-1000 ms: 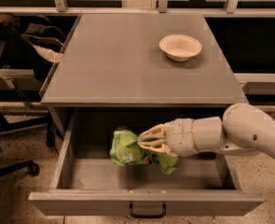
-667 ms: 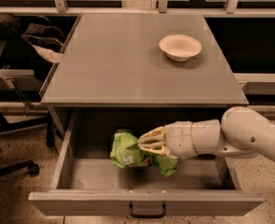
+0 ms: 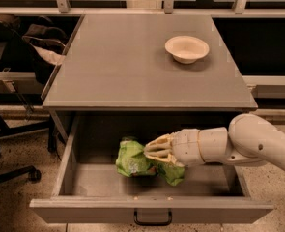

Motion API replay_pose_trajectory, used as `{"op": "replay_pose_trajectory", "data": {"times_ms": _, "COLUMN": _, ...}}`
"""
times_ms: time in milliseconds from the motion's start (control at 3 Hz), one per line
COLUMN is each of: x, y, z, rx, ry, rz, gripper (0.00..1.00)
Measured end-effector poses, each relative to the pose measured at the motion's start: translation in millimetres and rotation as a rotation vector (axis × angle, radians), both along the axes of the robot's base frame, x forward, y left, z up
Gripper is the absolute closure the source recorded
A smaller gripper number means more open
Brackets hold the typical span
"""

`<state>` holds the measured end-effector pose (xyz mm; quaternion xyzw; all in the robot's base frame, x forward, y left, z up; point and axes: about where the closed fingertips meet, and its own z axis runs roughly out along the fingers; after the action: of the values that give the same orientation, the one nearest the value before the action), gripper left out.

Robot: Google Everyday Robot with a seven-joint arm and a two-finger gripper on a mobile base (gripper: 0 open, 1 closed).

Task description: Place green rice chip bag into top drawer

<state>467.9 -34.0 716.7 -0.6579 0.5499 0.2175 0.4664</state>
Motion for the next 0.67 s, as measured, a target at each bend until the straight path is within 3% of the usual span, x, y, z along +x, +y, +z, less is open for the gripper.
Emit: {"op": "replay_pose_trajectory", "data": {"times_ms": 667, "x": 0.0, "y": 0.0, "z": 0.0, "rx": 0.0, "ry": 0.0, "rz": 0.0, "gripper": 0.37}}
